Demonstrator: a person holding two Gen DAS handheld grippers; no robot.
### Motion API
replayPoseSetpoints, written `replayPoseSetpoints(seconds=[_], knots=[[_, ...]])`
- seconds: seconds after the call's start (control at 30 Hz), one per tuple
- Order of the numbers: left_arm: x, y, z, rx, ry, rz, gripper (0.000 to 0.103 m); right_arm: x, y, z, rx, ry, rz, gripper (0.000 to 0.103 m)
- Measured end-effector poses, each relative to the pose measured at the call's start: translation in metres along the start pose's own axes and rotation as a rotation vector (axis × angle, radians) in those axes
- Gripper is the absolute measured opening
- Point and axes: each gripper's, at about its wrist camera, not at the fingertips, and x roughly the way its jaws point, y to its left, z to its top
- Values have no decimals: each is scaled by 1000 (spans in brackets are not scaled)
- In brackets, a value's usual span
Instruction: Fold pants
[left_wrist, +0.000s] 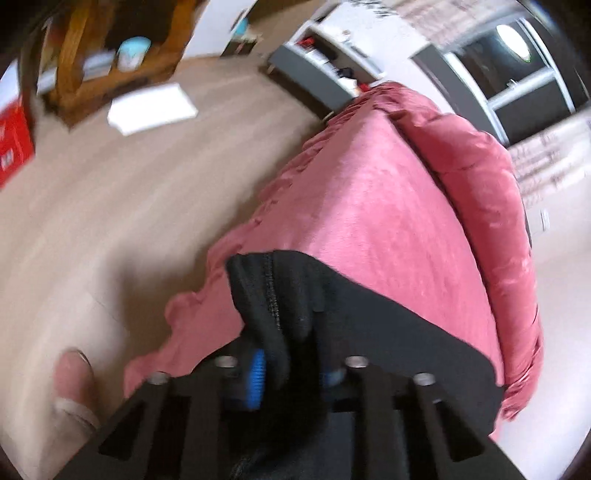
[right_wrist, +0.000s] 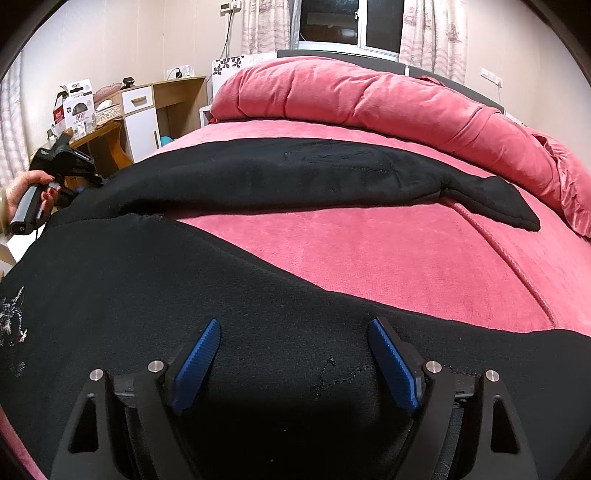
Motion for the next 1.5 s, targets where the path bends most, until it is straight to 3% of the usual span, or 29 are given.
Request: replayPoseSetpoints(seconds=[0.17,0.33,0.5,0.73,0.83,0.93,1.2,1.27,1.4,1.5], knots=[[-45,-22,-15,83,-119,-36,13,0,0,0,-1,0,-2,83],[-101,-51,-53,260,-229,-84,12,1,1,-1,-5,1,-7,83],[-144,-59,-104,362,-279,-124,10,1,2,0,-13,4,-13,84],[-186,-46,-180,411,-307,-141,10,1,4,0,-24,9,-23,85],[-185,-37,-209,422,-274,-128,9,2,6,2,-33,21,-23,89],[-175,-16,-230,359,-228,-115,9,4,9,4,-49,39,-30,91],[-154,17,-240,258,-182,-132,5,11,7,24,-36,176,-27,93],[-153,18,-243,266,-180,-128,5,13,6,38,-23,213,-8,94],[-151,15,-246,285,-181,-122,5,5,5,83,6,125,68,91],[-150,15,-242,281,-179,-126,5,17,-1,127,117,102,129,91]])
